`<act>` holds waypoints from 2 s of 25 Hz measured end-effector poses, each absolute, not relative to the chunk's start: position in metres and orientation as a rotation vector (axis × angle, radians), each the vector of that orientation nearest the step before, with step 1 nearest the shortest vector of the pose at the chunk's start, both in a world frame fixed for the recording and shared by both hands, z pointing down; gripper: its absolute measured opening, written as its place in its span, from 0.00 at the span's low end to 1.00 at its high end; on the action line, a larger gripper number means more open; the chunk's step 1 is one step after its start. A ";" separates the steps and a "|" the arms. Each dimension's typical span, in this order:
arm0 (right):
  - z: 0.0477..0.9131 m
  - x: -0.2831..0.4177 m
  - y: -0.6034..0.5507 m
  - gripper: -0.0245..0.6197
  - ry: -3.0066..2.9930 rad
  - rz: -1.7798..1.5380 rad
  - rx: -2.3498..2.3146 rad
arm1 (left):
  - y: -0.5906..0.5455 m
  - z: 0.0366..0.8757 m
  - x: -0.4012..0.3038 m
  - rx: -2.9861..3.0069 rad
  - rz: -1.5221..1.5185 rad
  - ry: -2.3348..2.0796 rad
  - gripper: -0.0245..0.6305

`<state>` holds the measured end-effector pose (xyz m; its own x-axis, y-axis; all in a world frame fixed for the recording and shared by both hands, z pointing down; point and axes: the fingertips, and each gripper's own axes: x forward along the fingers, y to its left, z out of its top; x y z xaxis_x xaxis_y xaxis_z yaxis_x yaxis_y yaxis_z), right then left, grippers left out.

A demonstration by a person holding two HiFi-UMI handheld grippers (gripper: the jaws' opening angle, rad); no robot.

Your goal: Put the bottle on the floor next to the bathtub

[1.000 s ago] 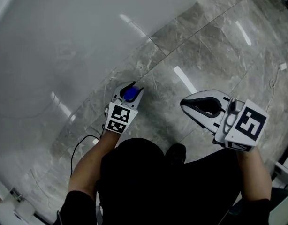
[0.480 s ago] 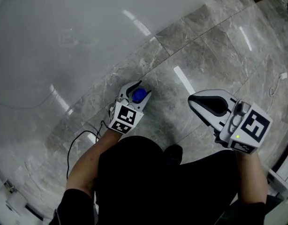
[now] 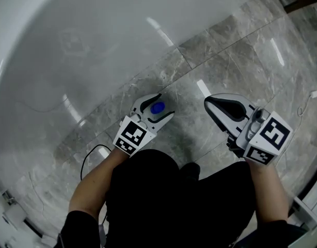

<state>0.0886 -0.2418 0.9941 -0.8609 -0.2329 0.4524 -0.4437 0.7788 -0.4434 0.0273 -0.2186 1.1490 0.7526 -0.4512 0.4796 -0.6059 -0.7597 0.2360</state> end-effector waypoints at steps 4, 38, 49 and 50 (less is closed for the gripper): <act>0.991 0.081 -0.243 0.08 -2.613 0.729 0.466 | -0.237 1.128 0.000 2.569 0.542 -0.939 0.47; 0.405 0.046 -0.037 0.08 -2.616 0.949 0.314 | -0.083 0.407 -0.040 2.285 0.327 -1.210 0.07; 0.329 0.086 -0.026 0.08 -2.707 0.962 0.559 | -0.076 0.274 -0.042 2.388 0.253 -1.323 0.07; 0.326 0.087 -0.023 0.08 -2.713 0.963 0.571 | -0.074 0.269 -0.044 2.391 0.248 -1.323 0.07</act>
